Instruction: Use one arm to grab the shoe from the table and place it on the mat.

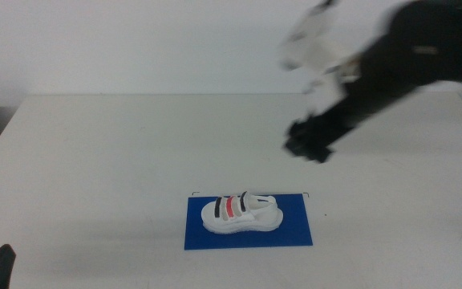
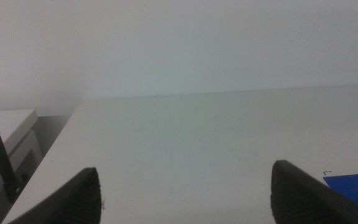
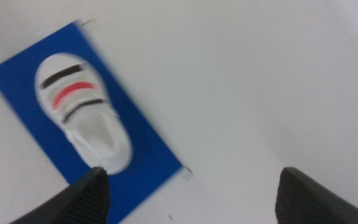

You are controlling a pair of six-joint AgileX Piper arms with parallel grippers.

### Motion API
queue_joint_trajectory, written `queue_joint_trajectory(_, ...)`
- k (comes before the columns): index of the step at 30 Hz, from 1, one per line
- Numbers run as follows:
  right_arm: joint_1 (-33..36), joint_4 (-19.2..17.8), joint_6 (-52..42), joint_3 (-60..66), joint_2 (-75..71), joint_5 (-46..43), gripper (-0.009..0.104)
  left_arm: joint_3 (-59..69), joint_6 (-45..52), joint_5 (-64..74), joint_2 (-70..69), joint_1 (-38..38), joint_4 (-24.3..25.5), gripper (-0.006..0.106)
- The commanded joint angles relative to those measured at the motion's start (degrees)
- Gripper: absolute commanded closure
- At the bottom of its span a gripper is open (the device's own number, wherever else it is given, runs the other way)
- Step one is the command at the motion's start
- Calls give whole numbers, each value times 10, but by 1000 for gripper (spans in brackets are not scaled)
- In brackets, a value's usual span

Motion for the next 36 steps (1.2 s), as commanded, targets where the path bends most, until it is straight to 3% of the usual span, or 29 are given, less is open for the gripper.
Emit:
queue_joint_trajectory(1, -26, 5, 38, 52, -95, -84, 6, 4, -3, -47, -8, -2, -5, 7)
queue_joint_trajectory(10, -132, 36, 196, 301, -341, -254, 7, 4, -3, -47, -8, -2, -5, 7)
queue_joint_trajectory(20, -193, 38, 221, 578, -570, -457, 12, 4, -3, -47, -8, -2, -5, 7)
queue_joint_trajectory(25, -195, 34, 221, 648, -635, -462, 14, 4, -3, -47, -8, -2, -5, 7)
queue_joint_trajectory(31, -195, -15, 221, 727, -718, -466, 15, 4, -3, -47, -8, -2, -5, 7)
queue_joint_trajectory(36, -195, -11, 221, 785, -810, -458, 15, 4, -3, -47, -8, -2, -5, 7)
